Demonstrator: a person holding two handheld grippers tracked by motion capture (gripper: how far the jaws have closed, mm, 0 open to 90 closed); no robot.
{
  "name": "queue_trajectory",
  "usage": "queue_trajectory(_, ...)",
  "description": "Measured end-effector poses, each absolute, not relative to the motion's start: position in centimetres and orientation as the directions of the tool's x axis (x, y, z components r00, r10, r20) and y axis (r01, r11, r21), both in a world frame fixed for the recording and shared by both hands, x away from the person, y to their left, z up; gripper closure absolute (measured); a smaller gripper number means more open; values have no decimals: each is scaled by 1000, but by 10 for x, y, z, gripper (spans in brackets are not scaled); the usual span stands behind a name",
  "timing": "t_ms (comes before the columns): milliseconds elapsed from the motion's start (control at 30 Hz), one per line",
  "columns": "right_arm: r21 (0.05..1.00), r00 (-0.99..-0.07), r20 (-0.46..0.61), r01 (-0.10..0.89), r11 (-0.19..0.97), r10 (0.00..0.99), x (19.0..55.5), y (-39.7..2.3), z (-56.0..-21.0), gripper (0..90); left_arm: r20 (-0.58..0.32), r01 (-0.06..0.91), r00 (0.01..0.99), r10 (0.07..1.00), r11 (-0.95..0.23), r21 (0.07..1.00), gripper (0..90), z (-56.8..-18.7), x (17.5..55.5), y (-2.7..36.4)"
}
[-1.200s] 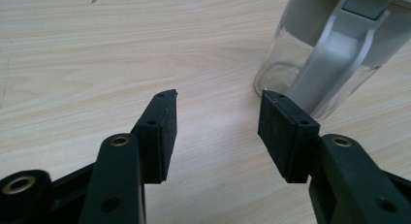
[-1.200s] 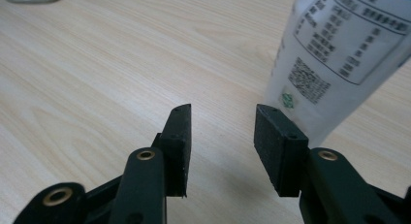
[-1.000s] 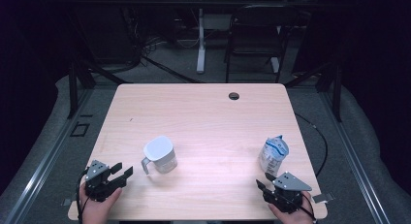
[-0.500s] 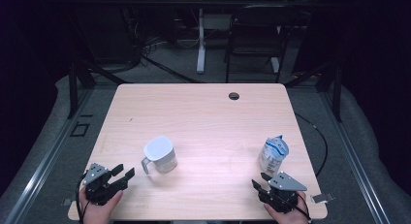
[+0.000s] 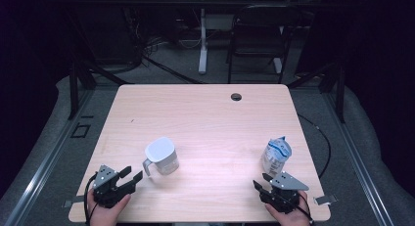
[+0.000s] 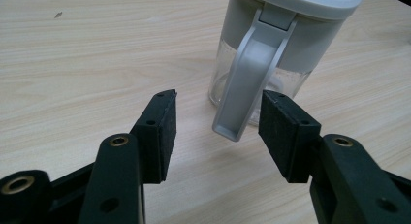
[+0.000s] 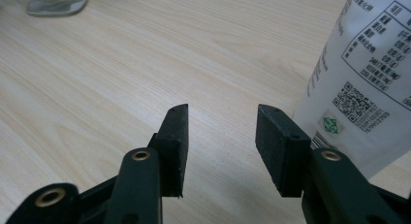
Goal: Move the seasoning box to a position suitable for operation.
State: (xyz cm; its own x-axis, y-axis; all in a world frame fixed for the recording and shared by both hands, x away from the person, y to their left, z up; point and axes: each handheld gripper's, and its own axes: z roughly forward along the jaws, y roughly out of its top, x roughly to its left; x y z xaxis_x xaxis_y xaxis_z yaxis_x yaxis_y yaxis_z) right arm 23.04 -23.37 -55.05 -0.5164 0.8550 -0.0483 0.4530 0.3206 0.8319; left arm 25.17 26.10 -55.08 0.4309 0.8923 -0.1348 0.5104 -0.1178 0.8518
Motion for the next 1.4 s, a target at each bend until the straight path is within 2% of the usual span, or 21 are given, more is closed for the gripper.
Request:
queue_trajectory(233,831,-516,-50,454,323,855,229,-234,-552,554,-140,491,464,875,-122,862,492,-548,250,256)
queue_trajectory(600,830,-522,-53,451,329,851,229,-233,-551,542,-104,516,437,893,-154,843,487,-557,261,236)
queue_trajectory(733,827,-523,-55,454,332,850,229,-233,-553,539,-71,522,411,909,-171,836,542,-561,269,231)
queue_trajectory(833,826,-524,-55,455,334,850,229,-232,-552,536,-92,529,389,917,-140,837,547,-562,274,230)
queue_trajectory(1000,827,-526,-51,454,331,849,229,-232,-552,534,-62,527,366,928,-153,836,548,-559,278,225)
queue_trajectory(1133,828,-528,-52,452,333,848,230,-232,-553,534,-32,517,340,940,-159,841,579,-560,284,221)
queue_trajectory(1400,824,-529,-49,458,334,847,231,-232,-553,532,-28,507,325,945,-149,849,642,-561,289,226)
